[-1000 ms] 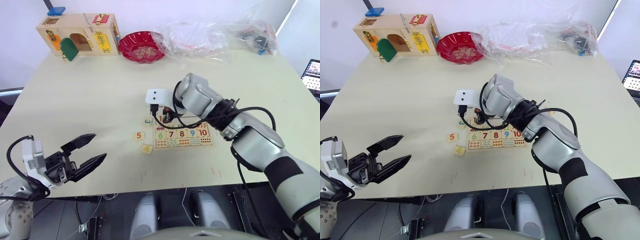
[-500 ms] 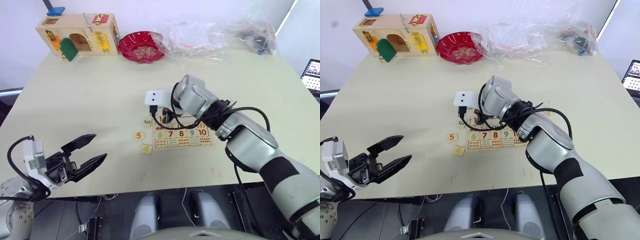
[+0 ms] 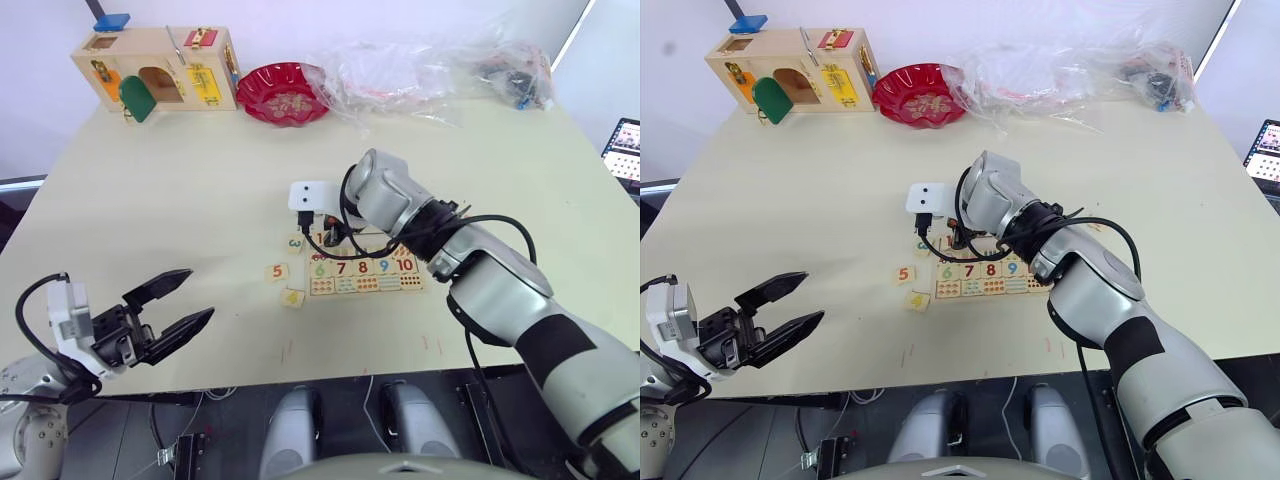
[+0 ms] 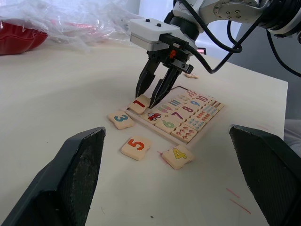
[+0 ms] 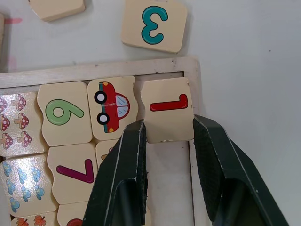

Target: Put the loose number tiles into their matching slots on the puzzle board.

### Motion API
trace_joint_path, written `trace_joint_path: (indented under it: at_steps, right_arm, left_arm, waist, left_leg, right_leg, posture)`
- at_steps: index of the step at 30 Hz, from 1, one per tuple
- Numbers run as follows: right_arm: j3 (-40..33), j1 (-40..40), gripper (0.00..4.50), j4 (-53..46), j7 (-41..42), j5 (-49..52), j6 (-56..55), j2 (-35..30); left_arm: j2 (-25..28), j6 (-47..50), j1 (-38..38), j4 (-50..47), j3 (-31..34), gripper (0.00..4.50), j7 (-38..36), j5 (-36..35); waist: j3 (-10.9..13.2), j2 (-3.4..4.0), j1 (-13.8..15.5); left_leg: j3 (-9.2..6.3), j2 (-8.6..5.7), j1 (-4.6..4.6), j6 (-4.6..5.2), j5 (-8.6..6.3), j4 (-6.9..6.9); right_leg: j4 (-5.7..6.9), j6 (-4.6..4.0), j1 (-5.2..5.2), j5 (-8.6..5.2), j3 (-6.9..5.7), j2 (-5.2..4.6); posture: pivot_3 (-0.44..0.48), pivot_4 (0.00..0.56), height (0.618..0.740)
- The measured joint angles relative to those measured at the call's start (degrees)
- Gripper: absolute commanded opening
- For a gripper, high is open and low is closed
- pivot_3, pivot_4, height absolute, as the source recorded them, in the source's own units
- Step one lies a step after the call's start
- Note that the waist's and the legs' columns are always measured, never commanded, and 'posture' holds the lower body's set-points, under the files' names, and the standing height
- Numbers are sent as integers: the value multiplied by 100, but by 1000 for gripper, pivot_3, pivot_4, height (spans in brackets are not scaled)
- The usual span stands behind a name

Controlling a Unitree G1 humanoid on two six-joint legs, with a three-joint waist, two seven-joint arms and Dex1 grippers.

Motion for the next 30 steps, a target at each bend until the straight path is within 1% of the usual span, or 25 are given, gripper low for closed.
trace_joint_path:
  at_steps: [30]
  right_arm:
    - [-74, -59, 846, 214, 81, -103, -161, 101]
  left_arm:
    - [-39, -43, -7, 0, 0, 4500, 8, 12]
  waist:
    - [0, 0, 0]
  left_leg:
    - [-2, 2, 0, -1, 0, -1]
  right_leg:
    - [-1, -1, 0, 0, -2, -1]
  posture:
    - [0, 150, 740]
